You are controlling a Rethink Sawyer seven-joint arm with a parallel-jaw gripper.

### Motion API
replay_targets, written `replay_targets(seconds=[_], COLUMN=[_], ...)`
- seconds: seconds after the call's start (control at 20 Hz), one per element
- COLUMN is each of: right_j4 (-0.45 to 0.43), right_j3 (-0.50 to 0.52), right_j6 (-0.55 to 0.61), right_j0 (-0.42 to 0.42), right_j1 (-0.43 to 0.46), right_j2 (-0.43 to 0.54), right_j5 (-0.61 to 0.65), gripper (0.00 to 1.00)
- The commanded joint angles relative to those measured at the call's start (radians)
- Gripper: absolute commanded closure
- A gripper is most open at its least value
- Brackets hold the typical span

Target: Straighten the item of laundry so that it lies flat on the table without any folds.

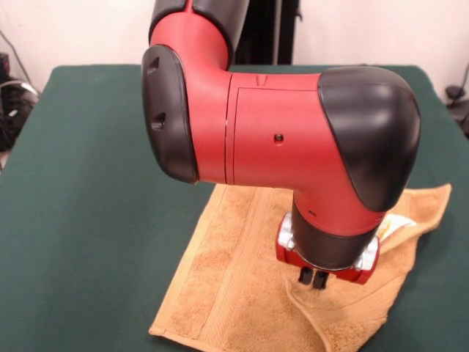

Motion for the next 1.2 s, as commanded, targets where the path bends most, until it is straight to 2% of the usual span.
replay_targets(seconds=[0.05,0.25,0.6,0.8,1.2], right_j4=[-0.056,-0.053,-0.081,-0.093,-0.211], right_j3=[0.103,0.104,0.090,0.091,0.088], right_j6=[0.233,0.256,0.292,0.366,0.381], right_j0=[0.019,0.028,0.039,0.043,0.019], right_j1=[0.047,0.022,-0.015,-0.029,-0.043], right_j2=[0.124,0.115,0.168,0.221,0.380], right_j5=[-0.078,-0.044,0.010,-0.013,-0.025], gripper=[1.00,1.00,1.00,1.00,1.00])
